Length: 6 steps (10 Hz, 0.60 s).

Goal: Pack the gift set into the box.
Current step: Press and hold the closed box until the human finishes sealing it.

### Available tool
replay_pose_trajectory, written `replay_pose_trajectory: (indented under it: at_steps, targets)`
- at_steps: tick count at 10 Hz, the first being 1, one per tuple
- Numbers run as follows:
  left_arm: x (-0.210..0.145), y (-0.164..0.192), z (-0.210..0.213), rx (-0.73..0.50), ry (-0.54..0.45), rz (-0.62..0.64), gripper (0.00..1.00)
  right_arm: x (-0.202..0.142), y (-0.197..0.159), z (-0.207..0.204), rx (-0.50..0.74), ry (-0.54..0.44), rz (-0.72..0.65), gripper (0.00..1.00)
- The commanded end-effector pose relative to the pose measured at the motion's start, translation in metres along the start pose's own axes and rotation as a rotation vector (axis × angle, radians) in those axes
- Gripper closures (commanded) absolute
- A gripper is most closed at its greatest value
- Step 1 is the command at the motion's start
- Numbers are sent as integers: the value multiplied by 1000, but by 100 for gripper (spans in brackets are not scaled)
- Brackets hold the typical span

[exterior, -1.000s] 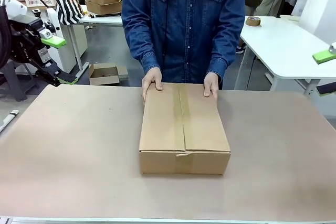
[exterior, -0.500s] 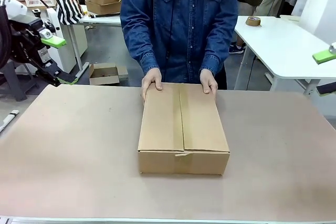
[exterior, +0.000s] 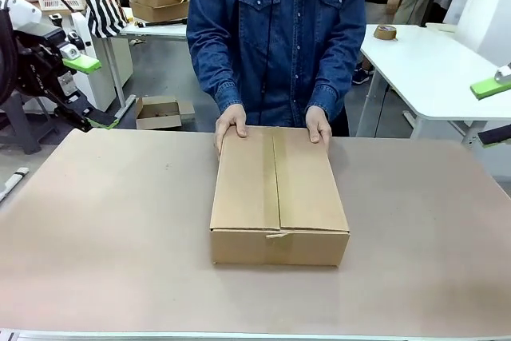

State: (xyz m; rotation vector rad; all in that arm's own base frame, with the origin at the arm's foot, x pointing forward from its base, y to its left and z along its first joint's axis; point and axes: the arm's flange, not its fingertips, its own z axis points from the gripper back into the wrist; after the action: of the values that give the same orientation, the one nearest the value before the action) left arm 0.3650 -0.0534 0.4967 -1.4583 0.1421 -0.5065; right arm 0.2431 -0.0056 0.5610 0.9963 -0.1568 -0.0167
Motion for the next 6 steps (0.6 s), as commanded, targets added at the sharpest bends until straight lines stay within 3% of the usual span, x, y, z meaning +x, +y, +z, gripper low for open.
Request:
replay_pose_trajectory:
  at_steps: [1,4,5,6]
  targets:
    - [-1,-3,0,-19,-2,-10,0,-2,-2,3,15,-6,2,0]
    - [0,0,0,0,0,0,0,0,-1,1,1,-5,-3,0]
    - [3,3,-14,50,46,-199,0,9,7,-19,-112,-35,176,0]
    - [10,11,-36,168,-10,-454,0,17,18,-54,-160,-69,485,0]
